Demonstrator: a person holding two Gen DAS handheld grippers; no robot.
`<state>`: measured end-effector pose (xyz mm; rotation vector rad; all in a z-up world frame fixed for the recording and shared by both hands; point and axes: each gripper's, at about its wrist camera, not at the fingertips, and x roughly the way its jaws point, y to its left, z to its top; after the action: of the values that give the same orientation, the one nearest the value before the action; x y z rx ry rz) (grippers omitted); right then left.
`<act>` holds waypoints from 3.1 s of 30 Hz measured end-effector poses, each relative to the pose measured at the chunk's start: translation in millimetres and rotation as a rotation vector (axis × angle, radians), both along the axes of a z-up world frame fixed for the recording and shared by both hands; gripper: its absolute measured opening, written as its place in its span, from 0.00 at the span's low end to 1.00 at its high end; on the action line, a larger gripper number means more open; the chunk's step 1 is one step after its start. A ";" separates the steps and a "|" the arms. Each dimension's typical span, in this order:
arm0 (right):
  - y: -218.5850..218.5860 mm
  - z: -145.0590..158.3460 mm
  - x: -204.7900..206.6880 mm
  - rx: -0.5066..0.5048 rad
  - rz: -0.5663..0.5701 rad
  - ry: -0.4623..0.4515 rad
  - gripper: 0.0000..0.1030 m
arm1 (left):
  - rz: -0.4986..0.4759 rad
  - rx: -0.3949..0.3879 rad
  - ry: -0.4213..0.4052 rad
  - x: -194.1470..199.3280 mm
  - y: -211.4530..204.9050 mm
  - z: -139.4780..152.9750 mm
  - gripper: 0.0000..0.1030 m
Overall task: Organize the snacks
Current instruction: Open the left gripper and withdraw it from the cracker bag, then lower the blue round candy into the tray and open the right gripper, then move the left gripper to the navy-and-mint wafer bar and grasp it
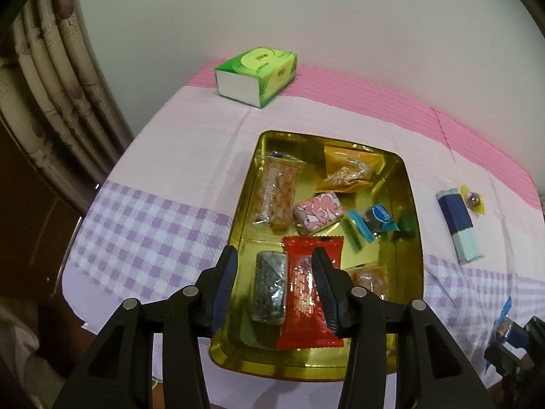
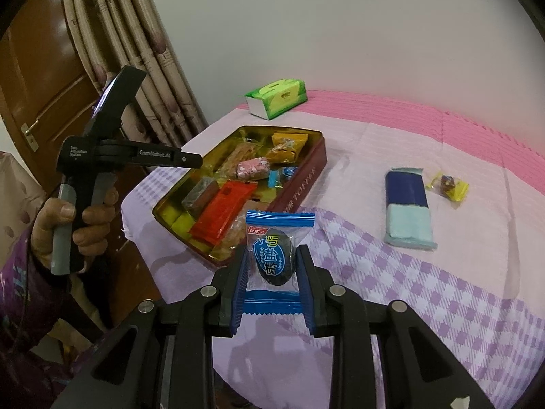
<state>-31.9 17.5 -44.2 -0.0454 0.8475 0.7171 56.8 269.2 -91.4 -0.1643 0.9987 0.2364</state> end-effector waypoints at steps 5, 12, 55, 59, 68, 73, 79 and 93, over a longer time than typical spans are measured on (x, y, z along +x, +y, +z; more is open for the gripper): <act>17.5 5.2 3.8 -0.007 0.041 -0.013 0.26 | 0.047 0.011 -0.022 -3.0 8.4 4.1 0.51; 44.8 7.1 14.2 -0.012 0.092 -0.011 0.26 | 0.075 0.002 -0.015 -2.4 14.6 1.3 0.52; 144.8 -38.2 87.4 -0.009 0.142 0.150 0.28 | 0.107 0.041 0.017 2.6 21.6 -4.3 0.65; 149.8 -39.3 89.3 -0.010 0.144 0.155 0.28 | 0.109 0.038 0.019 3.3 22.8 -5.2 0.66; 157.5 -41.3 92.8 -0.005 0.144 0.160 0.28 | 0.142 0.023 0.026 2.8 32.4 -6.3 0.68; 157.1 -39.0 93.6 0.026 0.140 0.164 0.38 | 0.155 0.011 0.033 3.2 36.4 -8.2 0.68; 143.0 -32.7 87.4 0.024 0.111 0.128 0.42 | 0.149 0.017 0.034 4.3 34.9 -8.8 0.68; -66.6 -36.2 52.2 -0.120 -0.335 0.001 0.52 | -0.060 -0.049 0.053 3.1 -14.9 0.7 0.68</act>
<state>20.3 -49.1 -80.5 -0.0096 0.8725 0.3520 59.8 254.3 -90.7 -0.1735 1.0605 0.1622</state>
